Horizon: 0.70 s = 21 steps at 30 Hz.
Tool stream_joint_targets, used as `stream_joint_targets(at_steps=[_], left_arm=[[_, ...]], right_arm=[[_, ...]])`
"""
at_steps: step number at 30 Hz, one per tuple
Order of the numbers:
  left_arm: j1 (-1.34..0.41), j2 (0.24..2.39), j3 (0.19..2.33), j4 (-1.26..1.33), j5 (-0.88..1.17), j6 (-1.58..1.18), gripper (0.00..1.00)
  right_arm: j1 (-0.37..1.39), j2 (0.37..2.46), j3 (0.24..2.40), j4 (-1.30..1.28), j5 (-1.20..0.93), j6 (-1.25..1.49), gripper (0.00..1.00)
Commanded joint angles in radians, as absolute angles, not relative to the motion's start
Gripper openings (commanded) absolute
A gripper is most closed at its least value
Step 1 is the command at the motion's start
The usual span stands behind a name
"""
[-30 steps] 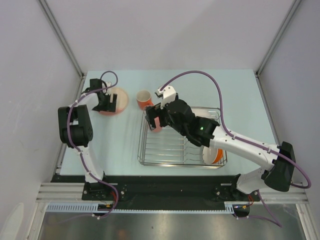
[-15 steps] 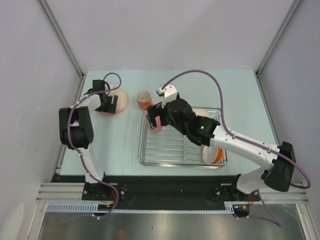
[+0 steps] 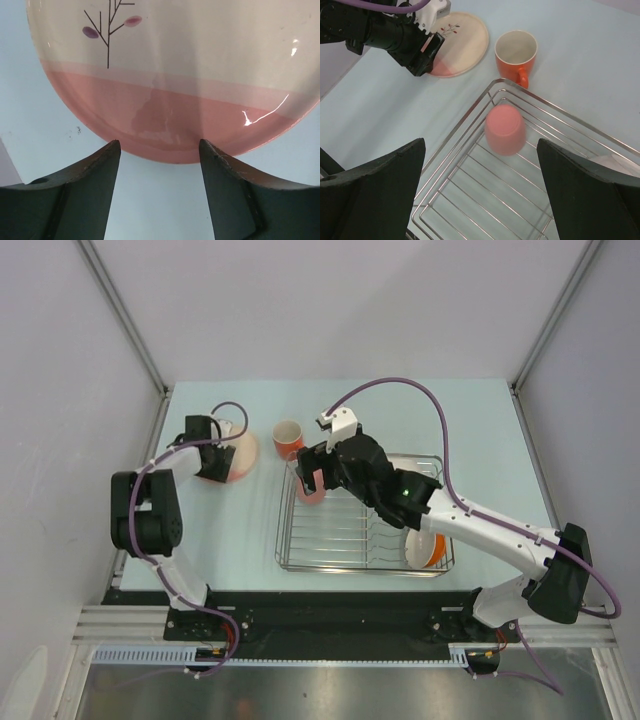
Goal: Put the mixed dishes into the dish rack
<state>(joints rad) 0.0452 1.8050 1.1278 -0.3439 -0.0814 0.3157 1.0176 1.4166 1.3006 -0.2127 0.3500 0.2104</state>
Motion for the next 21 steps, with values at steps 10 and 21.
stream_joint_targets(at_steps=[10,21], left_arm=[[0.028,1.655,0.825,-0.509,0.021,0.385,0.66],[0.029,1.409,0.729,-0.678,0.109,0.494,0.66]], right_arm=[[1.019,1.417,1.333,-0.199,0.325,0.222,1.00],[1.035,1.603,1.428,-0.258,0.233,0.252,1.00]])
